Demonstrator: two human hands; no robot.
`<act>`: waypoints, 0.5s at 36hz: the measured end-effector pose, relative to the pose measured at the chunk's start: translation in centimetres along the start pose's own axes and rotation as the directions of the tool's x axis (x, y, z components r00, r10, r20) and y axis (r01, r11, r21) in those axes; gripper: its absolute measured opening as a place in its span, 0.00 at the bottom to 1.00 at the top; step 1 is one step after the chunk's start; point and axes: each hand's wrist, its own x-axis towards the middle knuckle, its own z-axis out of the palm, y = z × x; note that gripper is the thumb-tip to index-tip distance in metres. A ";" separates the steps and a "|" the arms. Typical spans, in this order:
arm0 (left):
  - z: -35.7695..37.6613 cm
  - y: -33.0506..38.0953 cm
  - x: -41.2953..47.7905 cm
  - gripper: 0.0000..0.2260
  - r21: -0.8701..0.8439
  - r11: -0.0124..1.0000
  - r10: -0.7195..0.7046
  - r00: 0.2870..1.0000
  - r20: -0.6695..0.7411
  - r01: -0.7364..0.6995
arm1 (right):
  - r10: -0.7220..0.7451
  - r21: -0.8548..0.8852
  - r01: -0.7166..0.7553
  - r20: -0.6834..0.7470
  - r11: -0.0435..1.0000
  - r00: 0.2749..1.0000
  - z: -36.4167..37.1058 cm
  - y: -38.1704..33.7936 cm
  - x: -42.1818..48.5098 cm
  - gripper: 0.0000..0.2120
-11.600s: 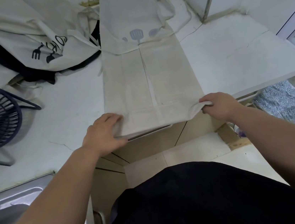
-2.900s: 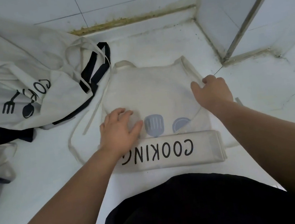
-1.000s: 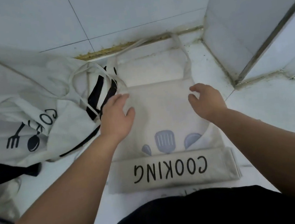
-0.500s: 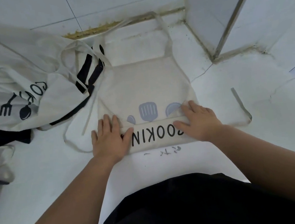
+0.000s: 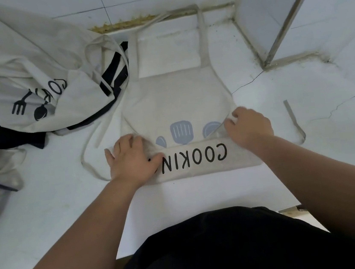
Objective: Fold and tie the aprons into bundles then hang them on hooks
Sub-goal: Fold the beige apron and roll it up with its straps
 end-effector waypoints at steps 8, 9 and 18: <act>-1.9 1.7 4.7 0.29 -0.037 0.998 0.056 0.998 -0.035 -0.057 | 0.159 0.299 -0.168 0.055 0.939 0.986 -1.8 -1.8 5.9 0.19; -1.9 2.2 5.4 0.29 -0.018 0.997 0.073 0.997 -0.016 -0.073 | 0.176 0.272 -0.185 0.057 0.944 0.983 -1.8 -1.9 6.5 0.18; 0.7 3.7 8.0 0.32 0.119 0.978 0.154 0.980 0.125 -0.169 | 0.175 0.206 -0.187 0.076 0.961 0.982 -0.7 -2.1 9.8 0.12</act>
